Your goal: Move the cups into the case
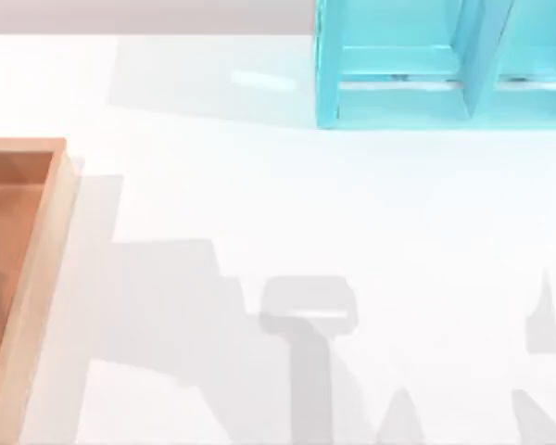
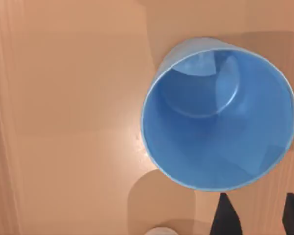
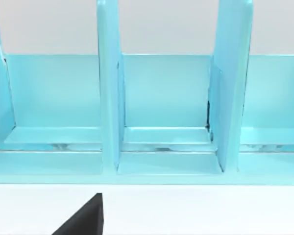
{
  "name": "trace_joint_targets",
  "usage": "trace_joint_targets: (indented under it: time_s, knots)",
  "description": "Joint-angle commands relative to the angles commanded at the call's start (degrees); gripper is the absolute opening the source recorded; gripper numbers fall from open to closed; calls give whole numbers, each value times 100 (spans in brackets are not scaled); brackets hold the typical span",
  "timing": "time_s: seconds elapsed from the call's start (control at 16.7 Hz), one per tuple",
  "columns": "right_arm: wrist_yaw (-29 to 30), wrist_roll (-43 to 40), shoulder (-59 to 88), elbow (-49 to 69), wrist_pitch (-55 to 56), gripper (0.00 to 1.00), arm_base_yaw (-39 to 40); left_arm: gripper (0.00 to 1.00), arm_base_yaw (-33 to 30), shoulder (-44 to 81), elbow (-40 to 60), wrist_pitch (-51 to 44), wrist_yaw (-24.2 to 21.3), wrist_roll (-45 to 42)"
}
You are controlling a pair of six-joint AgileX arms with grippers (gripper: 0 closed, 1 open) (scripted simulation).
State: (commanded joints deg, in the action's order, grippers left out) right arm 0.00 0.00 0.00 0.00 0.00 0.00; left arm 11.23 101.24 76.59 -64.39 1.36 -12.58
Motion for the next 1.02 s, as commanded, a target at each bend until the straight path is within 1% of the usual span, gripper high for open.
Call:
trace_joint_targets:
  time_s: [0.36,0.42,1.02]
  knots:
    - [0,0,0,0,0,100,0,98,0,0,0,0,0,0]
    - [0,0,0,0,0,100,0,100,0,0,0,0,0,0]
    - [0,0,0,0,0,100,0,100,-8,-9,92,-94,-2,5]
